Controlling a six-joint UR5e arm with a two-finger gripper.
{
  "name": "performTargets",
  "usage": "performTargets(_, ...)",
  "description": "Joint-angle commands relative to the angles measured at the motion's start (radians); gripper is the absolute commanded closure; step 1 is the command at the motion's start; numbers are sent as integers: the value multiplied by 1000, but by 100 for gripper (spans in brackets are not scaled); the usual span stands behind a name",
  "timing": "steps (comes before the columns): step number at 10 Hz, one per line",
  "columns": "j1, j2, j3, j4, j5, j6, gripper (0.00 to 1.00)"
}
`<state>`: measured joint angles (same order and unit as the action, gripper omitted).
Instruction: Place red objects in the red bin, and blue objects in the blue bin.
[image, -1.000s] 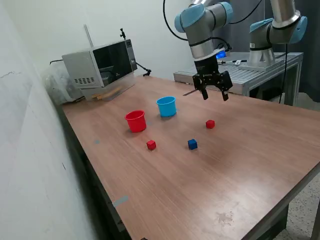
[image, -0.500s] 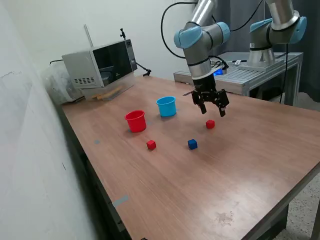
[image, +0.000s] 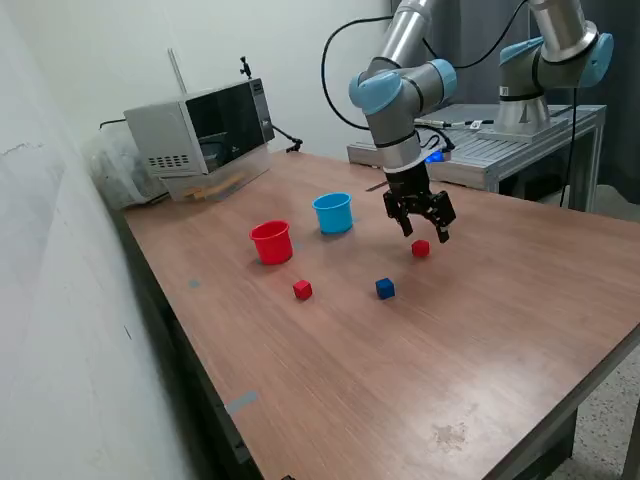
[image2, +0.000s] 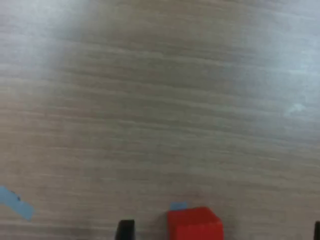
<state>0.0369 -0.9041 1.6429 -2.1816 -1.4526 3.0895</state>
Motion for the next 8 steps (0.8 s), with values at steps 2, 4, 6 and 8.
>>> performTargets(2, -20, 11, -9, -4, -2, 0, 0)
performTargets(4, -20, 25, -6, -6, -2, 0, 0)
performTargets(6, -20, 27, -8, -4, -3, 0, 0)
performTargets(8, -20, 27, -8, -7, -9, 0, 100)
